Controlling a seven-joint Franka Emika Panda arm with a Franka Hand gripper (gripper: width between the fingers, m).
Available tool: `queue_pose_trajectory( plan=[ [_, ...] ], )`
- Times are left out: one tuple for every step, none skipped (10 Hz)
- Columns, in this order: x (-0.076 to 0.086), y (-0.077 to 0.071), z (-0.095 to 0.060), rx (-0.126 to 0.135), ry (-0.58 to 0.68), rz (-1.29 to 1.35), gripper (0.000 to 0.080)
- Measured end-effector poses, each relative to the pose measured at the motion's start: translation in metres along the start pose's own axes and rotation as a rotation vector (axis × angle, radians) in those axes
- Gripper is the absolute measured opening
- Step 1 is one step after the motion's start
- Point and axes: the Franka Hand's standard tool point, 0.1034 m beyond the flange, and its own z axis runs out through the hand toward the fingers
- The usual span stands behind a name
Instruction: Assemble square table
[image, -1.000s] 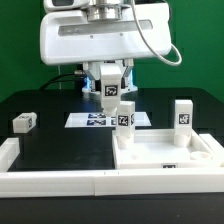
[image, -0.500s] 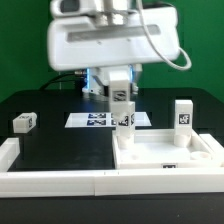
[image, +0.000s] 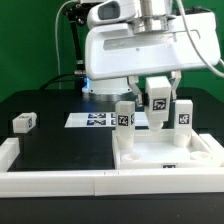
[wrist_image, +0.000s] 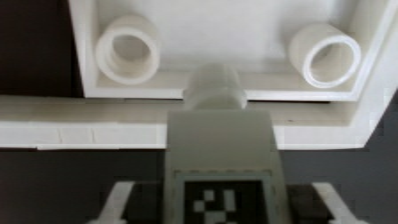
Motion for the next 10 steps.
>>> queue_pose_trajectory(
  plan=[
    [0.002,0.008,-0.001,-0.037,0.071,-0.009,0.0287],
    [0.000,0.015,-0.003,-0.075,0.143,-0.023,0.0287],
    [-0.003,0.019,-0.001,-0.096,0.178,-0.023,0.0287],
    [-0.007,0.022,0.000,-0.106,0.195,-0.018,0.0287],
    [-0.009,0.015,0.003,-0.094,0.190,-0.002,0.0287],
    [-0.005,-0.001,0.006,-0.076,0.195,0.011,0.0287],
    [-0.001,-0.011,0.008,-0.067,0.199,0.013,0.0287],
    [0.001,-0.022,0.011,-0.054,0.201,0.028,0.0287],
    [0.005,-0.036,0.015,-0.041,0.204,0.038,0.0287],
    [0.009,-0.043,0.018,-0.038,0.218,0.037,0.0287]
  ],
)
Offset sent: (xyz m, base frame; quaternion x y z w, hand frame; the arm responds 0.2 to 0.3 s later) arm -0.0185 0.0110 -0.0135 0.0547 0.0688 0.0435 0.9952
